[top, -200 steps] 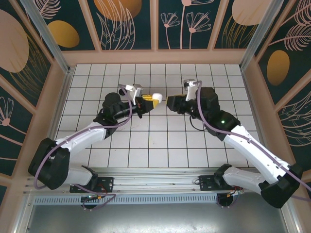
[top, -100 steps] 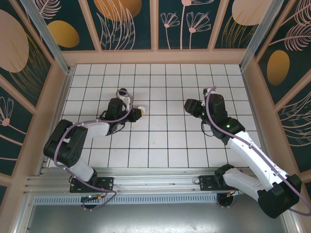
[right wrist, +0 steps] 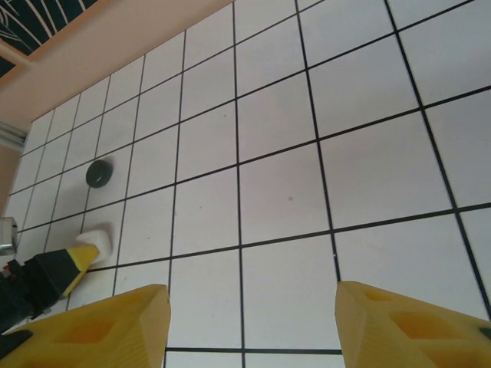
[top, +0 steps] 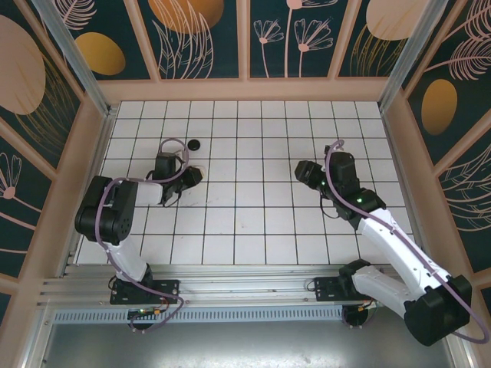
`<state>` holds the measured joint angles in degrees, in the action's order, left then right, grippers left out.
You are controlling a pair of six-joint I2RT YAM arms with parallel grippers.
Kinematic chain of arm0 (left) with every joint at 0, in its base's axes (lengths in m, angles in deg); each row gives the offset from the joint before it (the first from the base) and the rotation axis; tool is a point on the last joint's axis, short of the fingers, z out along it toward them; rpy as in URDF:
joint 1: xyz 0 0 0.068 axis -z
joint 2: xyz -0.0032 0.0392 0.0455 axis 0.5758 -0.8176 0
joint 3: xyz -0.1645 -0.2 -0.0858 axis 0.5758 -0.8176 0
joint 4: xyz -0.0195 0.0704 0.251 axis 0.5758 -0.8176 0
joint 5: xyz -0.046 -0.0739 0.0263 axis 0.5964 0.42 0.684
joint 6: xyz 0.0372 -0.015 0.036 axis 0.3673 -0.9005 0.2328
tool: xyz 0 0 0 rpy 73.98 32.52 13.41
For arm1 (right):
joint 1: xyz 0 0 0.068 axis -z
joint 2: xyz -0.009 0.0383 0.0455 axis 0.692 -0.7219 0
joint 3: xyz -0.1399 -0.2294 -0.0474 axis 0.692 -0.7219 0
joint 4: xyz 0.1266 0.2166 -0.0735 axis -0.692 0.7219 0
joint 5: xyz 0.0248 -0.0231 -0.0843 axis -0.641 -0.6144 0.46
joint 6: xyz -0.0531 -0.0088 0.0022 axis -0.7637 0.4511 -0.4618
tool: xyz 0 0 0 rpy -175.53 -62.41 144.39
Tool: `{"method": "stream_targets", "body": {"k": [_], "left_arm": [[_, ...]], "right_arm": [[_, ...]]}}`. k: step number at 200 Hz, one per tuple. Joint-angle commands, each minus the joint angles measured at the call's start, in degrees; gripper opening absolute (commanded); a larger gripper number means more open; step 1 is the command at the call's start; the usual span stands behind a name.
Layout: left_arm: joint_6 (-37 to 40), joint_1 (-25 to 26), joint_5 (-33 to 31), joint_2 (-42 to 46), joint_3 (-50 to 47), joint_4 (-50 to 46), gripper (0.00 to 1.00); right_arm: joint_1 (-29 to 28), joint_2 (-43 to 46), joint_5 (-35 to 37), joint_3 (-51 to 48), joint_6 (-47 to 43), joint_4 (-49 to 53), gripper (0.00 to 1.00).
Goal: Insert wireless bluetooth earbuds into charging case
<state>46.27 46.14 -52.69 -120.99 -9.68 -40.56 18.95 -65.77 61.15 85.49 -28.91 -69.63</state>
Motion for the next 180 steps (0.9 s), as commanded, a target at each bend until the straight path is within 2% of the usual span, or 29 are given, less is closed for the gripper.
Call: {"method": "stream_targets", "body": {"k": [1,26,52,75,97,113,136,154,165,180], "left_arm": [[1.4,-0.4,-3.7,-0.1,1.7,-6.7,0.23],[5.4,-0.4,-7.9,3.5,4.7,-12.7,0.51],[10.9,-0.4,-12.8,8.3,9.4,-20.0,0.75],[15.4,-0.4,-17.6,13.3,12.0,-23.2,0.98],[19.2,-0.5,-23.0,18.4,11.3,-22.5,0.98],[22.1,-0.5,-28.5,22.2,7.7,-18.1,0.99],[25.9,-0.5,-38.3,29.1,-3.6,-2.9,0.99],[29.3,-0.5,-41.3,32.2,-13.7,11.0,0.99],[29.1,-0.5,-43.7,31.6,-17.0,16.2,0.99],[29.7,-0.5,-43.5,29.6,-20.1,22.4,0.99]], "right_arm": [[1.4,0.4,4.1,-0.7,-1.7,0.9,0.64],[2.8,0.4,10.5,-3.7,-7.0,-2.1,0.80],[5.0,-0.2,17.5,-6.6,-12.8,-7.5,0.90],[8.7,-0.7,20.9,-9.5,-16.5,-13.8,0.99],[13.8,-2.7,22.2,-14.9,-20.1,-25.4,0.99],[16.3,-4.8,22.2,-19.5,-24.9,-36.2,0.99],[18.9,-7.8,18.2,-24.6,-29.6,-50.0,0.99],[21.3,-10.1,13.4,-27.0,-29.6,-58.5,0.99],[22.0,-12.0,11.7,-28.4,-29.6,-63.6,0.99],[22.7,-14.8,9.3,-30.0,-30.1,-70.6,0.99]]}}
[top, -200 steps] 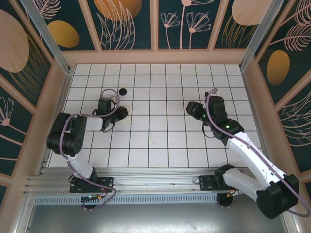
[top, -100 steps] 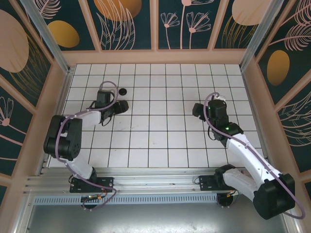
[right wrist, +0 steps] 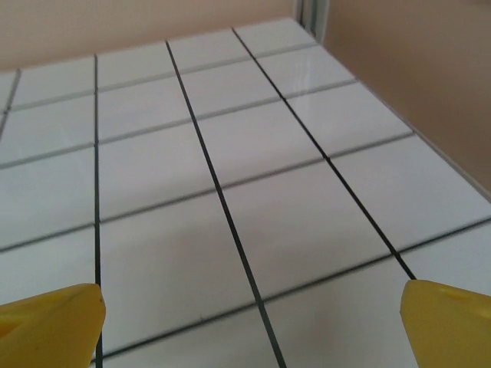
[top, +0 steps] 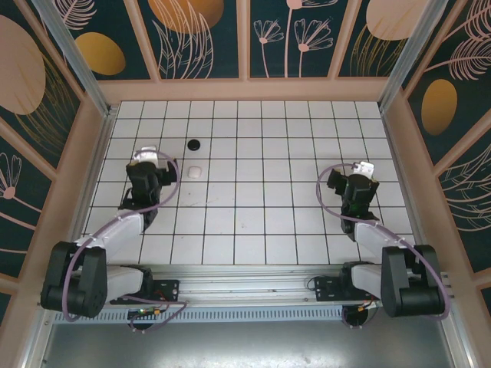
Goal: Insert wireless bluetooth earbuds into charging case
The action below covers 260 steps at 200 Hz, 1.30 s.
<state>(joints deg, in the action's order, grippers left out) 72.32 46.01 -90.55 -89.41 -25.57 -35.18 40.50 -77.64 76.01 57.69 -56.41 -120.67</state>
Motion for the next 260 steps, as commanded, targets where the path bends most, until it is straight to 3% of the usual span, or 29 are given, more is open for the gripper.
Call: {"method": "stream_targets", "body": {"k": [1,49,65,93,119,147,167,183,194,260], "left_arm": [[3.6,-0.3,-5.6,-2.0,-4.4,17.5,0.99],[5.6,-0.6,-5.3,-7.7,-13.5,39.4,0.99],[7.7,-1.6,-2.1,-8.3,-16.0,46.3,0.98],[6.5,-3.5,0.9,-13.3,-18.4,55.1,0.98],[5.4,-4.8,2.8,-13.0,-16.1,49.6,0.99],[2.0,-9.8,10.9,-15.2,-8.6,37.3,0.99],[2.1,-10.0,11.9,-15.1,-10.1,39.8,0.99],[1.8,-10.0,10.9,-17.6,-13.7,49.3,0.99],[1.5,-10.0,9.9,-16.4,-12.4,44.8,0.98],[1.6,-10.0,9.8,-16.7,-12.7,45.9,0.99]], "right_arm": [[1.3,-3.1,-5.7,-2.3,-2.7,-20.0,0.99],[5.9,-16.2,-11.4,-7.9,0.1,-42.2,0.99],[6.6,-20.9,-14.3,-8.5,-0.4,-47.5,0.99],[5.9,-20.9,-16.2,-3.8,-2.4,-38.4,0.99],[5.3,-20.8,-16.2,-3.7,-2.9,-38.3,0.99],[5.2,-20.8,-16.2,-3.6,-3.0,-38.1,0.99],[5.1,-20.8,-16.2,-3.7,-3.0,-38.1,0.99],[5.2,-20.8,-16.2,-3.7,-3.0,-38.1,0.99],[5.1,-20.8,-16.2,-3.6,-3.0,-38.1,0.99],[4.9,-20.9,-16.1,-3.5,-3.3,-38.0,0.99]]}}
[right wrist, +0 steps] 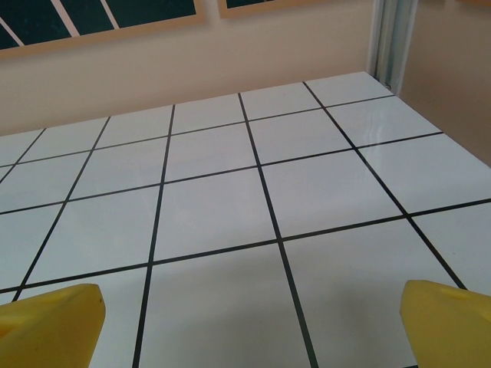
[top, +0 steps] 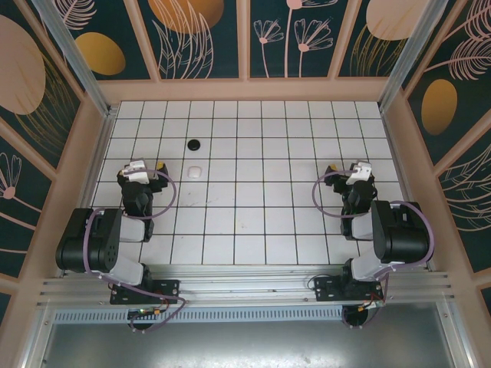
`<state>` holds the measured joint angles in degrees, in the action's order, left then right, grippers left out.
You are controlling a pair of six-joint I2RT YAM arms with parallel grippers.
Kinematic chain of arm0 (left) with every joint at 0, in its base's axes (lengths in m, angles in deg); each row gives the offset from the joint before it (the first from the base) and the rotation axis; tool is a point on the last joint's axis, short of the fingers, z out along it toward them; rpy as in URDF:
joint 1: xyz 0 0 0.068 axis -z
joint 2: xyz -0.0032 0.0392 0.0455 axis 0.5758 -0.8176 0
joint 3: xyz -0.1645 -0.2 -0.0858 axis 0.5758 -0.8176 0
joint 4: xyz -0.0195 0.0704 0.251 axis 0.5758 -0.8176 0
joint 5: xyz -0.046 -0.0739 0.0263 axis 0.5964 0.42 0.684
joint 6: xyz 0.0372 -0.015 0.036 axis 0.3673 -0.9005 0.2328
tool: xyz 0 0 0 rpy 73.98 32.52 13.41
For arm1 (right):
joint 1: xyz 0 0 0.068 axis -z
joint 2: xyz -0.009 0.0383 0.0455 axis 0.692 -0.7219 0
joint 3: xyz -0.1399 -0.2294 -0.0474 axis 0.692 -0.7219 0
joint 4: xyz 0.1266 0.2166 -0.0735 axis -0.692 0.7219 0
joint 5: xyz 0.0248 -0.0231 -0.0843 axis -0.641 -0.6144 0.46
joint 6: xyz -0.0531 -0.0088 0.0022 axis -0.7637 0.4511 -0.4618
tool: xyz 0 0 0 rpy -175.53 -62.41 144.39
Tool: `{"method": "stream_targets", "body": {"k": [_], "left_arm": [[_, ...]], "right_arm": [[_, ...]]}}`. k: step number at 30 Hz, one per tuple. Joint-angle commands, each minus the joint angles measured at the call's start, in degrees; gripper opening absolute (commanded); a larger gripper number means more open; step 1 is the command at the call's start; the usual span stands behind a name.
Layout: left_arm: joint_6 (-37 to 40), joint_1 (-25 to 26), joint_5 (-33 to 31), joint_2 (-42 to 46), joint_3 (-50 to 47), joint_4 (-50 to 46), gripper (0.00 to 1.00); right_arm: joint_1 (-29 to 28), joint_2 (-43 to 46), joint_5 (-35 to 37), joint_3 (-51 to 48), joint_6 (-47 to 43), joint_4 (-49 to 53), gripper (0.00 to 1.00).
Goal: Insert wireless bluetooth earbuds into charging case
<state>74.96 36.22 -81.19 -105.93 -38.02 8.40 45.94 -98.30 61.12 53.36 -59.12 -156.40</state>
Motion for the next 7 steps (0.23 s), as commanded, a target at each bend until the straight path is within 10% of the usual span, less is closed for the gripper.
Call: {"method": "stream_targets", "body": {"k": [1,7], "left_arm": [[-1.0,-0.2,0.4,-0.1,-0.3,2.4,0.99],[-1.0,-0.2,0.5,-0.1,-0.3,2.2,0.99]], "right_arm": [[-0.7,-0.3,-1.2,0.8,-0.7,-2.2,0.99],[-0.6,-0.4,-1.3,1.0,-0.7,-2.0,0.99]]}}
